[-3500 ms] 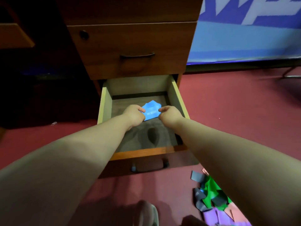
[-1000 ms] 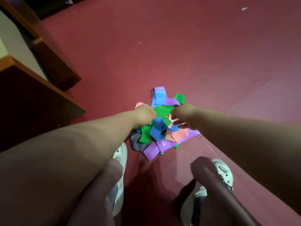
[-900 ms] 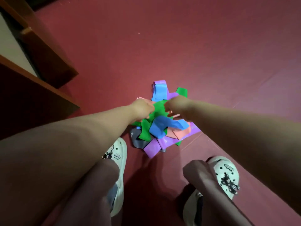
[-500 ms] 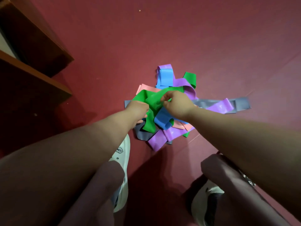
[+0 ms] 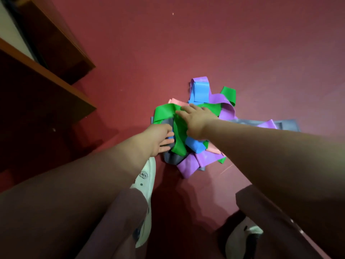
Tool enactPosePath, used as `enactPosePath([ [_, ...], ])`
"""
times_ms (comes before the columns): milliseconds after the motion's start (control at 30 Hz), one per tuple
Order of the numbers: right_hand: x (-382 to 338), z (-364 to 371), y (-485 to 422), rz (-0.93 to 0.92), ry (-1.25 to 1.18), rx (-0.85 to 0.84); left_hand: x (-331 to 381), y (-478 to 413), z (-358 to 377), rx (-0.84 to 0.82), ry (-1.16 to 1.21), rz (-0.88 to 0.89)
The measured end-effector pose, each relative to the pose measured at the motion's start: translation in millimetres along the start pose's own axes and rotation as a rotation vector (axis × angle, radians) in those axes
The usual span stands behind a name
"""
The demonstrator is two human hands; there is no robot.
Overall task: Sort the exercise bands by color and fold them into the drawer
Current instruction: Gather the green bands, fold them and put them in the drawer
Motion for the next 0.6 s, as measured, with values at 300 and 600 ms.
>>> enactPosePath([
  [300,10.7,8.2,13.2,0.075,0.179,0.073,-8.6,-0.3,-4.7,-0.013,0.031,-0.024],
  [600,25.6,10.6,26.3,0.194,-0.263,0.158,7.3,8.8,-1.9,-0.026,-0.069,0.095],
])
Point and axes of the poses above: each hand's wrist, its own y-axis away from the middle knuckle, its own z-axis out of the palm, x = y × z, the point moved 3 cm from there along -y, towards the middle knuckle, and after that the axes turned 7 degrees about z, right-handed, at the moved point
